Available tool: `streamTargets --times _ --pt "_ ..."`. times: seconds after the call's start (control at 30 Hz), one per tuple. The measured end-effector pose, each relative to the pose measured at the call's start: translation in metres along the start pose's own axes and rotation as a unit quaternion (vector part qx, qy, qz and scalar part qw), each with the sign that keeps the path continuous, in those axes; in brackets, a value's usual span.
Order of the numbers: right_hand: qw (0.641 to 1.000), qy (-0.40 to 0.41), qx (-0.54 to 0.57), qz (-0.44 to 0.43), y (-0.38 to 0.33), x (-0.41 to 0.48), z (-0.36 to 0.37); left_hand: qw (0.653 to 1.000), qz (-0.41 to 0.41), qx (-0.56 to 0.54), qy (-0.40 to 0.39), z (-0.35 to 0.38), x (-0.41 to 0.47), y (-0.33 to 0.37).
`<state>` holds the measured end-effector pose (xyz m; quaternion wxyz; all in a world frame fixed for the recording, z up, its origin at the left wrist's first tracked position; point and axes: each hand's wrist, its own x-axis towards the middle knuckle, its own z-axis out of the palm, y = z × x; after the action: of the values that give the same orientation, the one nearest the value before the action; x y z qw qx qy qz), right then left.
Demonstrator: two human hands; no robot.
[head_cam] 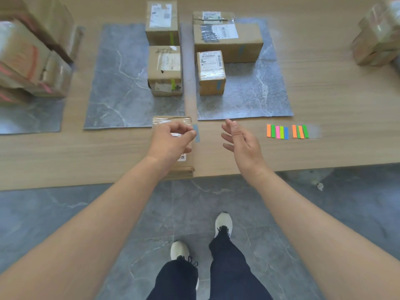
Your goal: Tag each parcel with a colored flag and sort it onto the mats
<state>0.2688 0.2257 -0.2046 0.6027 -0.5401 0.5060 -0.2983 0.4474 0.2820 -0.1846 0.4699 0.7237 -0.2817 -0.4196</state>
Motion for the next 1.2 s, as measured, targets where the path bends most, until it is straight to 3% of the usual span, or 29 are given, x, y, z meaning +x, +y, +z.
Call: streamTargets --times 0.33,0.5,0.63,0.9,1.2 --pt "0.987 -0.034 -0.126 -0.089 0.019 -0.032 0.057 0.996 -0.069 -0.032 -0.042 -0.062 -0.042 -0.043" --pt "0.927 -0.082 -0.286 -0.228 0.04 -0.03 0.058 0.993 -0.111 -0.005 -0.041 -0.059 -0.058 -0.068" --pt "0.899 -0.098 -0.324 -0.279 0.054 -0.033 0.059 0.991 -0.133 -0.006 -0.026 -0.048 -0.061 -0.077" --pt "0.891 -0.093 -0.358 -0.265 0.058 -0.029 0.061 0.989 -0.147 -0.009 0.022 -0.029 -0.06 -0.079" --pt "0.855 -0.052 -0.406 -0.319 0.057 -0.021 0.069 0.99 -0.13 0.033 0.033 -0.029 -0.06 -0.078"
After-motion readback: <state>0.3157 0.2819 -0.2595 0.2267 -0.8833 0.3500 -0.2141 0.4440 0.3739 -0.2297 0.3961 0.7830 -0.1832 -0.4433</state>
